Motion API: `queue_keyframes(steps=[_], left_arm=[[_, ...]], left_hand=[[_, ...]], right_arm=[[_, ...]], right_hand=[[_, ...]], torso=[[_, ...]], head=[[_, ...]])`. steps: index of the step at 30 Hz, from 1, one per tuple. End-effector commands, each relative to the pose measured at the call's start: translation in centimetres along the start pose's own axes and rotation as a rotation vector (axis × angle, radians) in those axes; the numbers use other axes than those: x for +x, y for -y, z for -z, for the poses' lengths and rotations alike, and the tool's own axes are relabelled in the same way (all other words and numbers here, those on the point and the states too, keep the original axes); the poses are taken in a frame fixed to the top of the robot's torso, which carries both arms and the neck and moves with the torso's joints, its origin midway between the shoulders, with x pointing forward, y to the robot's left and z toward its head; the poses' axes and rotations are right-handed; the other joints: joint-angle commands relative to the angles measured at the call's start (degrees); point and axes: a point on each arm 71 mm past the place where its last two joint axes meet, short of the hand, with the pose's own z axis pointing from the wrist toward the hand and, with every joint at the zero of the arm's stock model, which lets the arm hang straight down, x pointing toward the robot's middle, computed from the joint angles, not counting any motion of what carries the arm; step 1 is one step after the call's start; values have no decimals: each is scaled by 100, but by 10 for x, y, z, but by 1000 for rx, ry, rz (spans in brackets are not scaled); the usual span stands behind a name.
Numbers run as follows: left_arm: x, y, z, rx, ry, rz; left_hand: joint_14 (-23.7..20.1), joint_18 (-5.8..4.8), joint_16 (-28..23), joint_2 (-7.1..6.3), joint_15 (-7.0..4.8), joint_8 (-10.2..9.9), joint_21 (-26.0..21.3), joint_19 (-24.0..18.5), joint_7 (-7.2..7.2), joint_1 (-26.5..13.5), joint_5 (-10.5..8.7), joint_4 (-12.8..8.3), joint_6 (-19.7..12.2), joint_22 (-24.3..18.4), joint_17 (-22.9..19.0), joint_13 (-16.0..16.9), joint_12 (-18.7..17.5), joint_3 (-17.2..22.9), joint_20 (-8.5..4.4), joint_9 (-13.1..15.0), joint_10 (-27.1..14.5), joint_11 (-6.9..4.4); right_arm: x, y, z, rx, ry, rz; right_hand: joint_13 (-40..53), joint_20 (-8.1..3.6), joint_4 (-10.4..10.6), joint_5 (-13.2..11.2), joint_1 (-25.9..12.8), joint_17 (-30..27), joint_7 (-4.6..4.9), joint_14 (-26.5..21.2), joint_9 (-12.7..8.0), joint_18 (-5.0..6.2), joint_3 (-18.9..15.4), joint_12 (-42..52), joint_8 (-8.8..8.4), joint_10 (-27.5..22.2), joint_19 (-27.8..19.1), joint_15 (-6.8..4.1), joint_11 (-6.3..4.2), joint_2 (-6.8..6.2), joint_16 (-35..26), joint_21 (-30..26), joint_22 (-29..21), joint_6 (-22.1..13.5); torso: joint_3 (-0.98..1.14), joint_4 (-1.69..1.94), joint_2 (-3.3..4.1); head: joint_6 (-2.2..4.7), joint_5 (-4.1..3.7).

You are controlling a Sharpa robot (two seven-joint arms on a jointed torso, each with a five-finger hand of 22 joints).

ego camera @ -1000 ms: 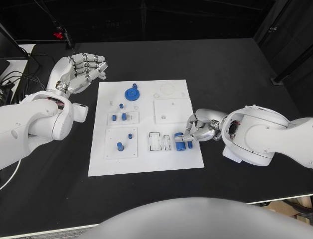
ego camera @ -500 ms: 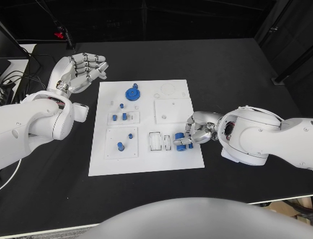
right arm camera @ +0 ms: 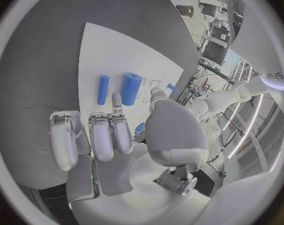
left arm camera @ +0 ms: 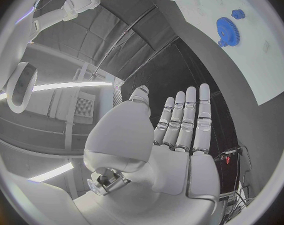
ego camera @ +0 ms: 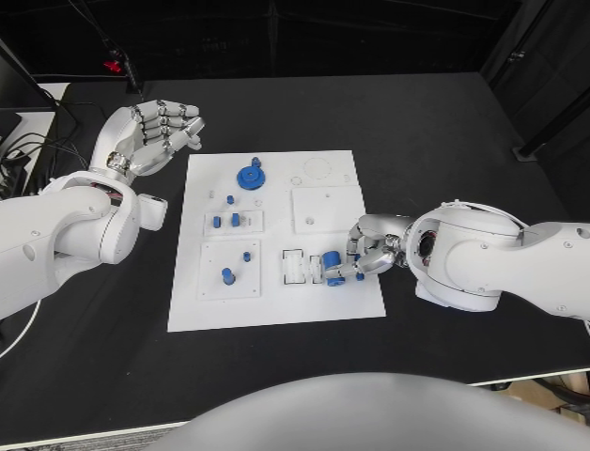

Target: Assemble the parts on the task board

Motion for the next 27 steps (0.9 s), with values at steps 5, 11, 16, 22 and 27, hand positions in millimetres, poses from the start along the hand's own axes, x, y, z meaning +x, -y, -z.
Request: queue_keyframes(steps=[5,11,16,22,27], left_arm=[[1,2,0,7,-6,9],[1,2,0,7,-7,10],[1,2,0,6,-6,9],[1,2,0,6,-7,9],[1,2,0,6,-8,10]], left_hand=[[-41,51,36,32,3,38,28,40,334,-41,38,-3,-33,-8,-9,-5,36,-30,0,-5,-41,-6],[-41,51,36,32,3,38,28,40,334,-41,38,-3,-33,-8,-9,-5,36,-30,0,-5,-41,-6],[-41,51,36,32,3,38,28,40,334,-41,38,-3,-33,-8,-9,-5,36,-30,0,-5,-41,-6],[-41,51,36,32,3,38,28,40,334,-41,38,-3,-33,-8,-9,-5,36,-30,0,-5,-41,-6],[-41,51,36,32,3,38,28,40,334,-41,38,-3,-33,-8,-9,-5,36,-30,0,-5,-41,-6]], right_arm=[[3,1,-4,50,-24,31],[4,0,-9,42,-18,22],[5,-2,-12,34,-12,15],[5,-4,-16,29,-17,19],[6,-5,-19,25,-28,16]], right_hand=[[1507,-27,-5,-12,19,1508,-13,606,-17,-42,56,15,-39,607,615,-40,-36,123,14,19,1509,53],[1507,-29,-9,3,33,1508,-17,606,-23,-42,69,15,-48,607,615,-42,-39,170,14,19,1509,67],[1507,-30,-10,21,39,1508,-18,606,-29,-42,72,15,-56,607,615,-43,-41,195,14,19,1509,71],[1507,-31,-9,39,39,1508,-17,606,-36,-42,72,15,-70,607,615,-44,-41,216,14,19,1509,67],[1507,-32,-14,77,52,1508,-14,606,-52,-42,73,15,-101,607,615,-44,-40,263,14,19,1509,58]], torso=[[-5,-1,-2],[-3,3,1],[-5,-4,2],[-6,-8,1],[-2,-2,0]], head=[[0,35],[0,33],[0,34],[0,17],[0,10]])
